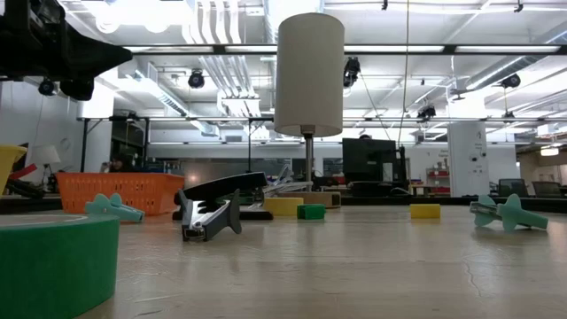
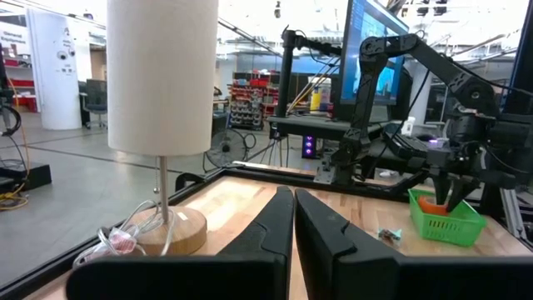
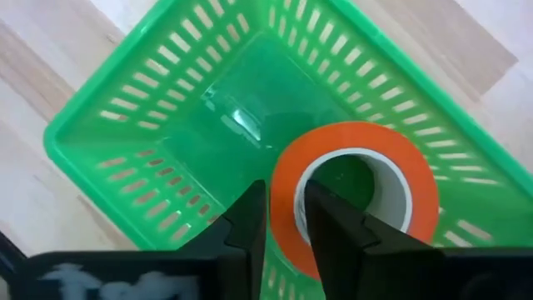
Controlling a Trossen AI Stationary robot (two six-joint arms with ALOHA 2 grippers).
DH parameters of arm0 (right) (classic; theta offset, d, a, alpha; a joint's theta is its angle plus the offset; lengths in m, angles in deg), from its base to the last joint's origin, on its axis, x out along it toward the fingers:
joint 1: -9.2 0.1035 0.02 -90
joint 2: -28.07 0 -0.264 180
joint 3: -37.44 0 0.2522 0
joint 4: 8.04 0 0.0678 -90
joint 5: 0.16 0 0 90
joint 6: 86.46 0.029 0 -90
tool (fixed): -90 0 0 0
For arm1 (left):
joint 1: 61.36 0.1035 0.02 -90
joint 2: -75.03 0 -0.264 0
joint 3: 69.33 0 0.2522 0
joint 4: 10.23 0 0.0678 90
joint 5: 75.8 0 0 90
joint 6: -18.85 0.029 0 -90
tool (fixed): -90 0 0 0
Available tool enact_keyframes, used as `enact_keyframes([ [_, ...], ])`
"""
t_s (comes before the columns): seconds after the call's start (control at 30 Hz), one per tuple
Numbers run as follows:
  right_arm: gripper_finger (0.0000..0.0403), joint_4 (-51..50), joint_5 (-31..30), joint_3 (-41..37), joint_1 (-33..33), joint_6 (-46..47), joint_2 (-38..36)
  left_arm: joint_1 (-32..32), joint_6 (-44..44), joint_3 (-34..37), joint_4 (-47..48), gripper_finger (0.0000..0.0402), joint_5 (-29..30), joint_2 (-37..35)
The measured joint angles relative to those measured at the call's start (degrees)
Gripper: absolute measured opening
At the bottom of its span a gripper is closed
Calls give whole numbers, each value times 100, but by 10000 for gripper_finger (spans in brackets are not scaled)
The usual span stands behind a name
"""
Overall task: Pick and place Stapler, Stapler remover, tape
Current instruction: Put the orange tape into the green bin, then put the yellow tape into the green bin
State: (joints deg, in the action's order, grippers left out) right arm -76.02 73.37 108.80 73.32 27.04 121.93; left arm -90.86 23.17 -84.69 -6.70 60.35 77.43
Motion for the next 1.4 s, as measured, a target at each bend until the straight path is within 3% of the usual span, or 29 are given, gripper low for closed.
enact_keyframes([
  [0.3,135,-293,-16,241,0,-107,-219,0,-1,-1,2,19,0,0],
  [0.4,137,-741,-289,535,0,-256,-286,1,0,1,4,19,2,0],
  [0.53,132,-1197,-1178,1005,0,-810,-304,2,0,-1,4,19,0,0],
  [0.73,122,-1060,-3096,1348,-4,-2227,-302,0,0,1,4,19,0,0],
  [0.93,113,-983,-4035,1396,-4,-3154,-302,1,0,-1,3,19,1,1],
  [1.07,107,-983,-4221,1289,-79,-3481,-302,0,-97,0,-20,19,0,1],
  [1.23,97,-986,-4238,1180,-289,-3888,-302,11,-1000,1,-612,19,5,2],
  [1.4,87,-990,-4229,1117,-546,-4290,-302,26,-317,-1,-2109,19,-16,2],
])
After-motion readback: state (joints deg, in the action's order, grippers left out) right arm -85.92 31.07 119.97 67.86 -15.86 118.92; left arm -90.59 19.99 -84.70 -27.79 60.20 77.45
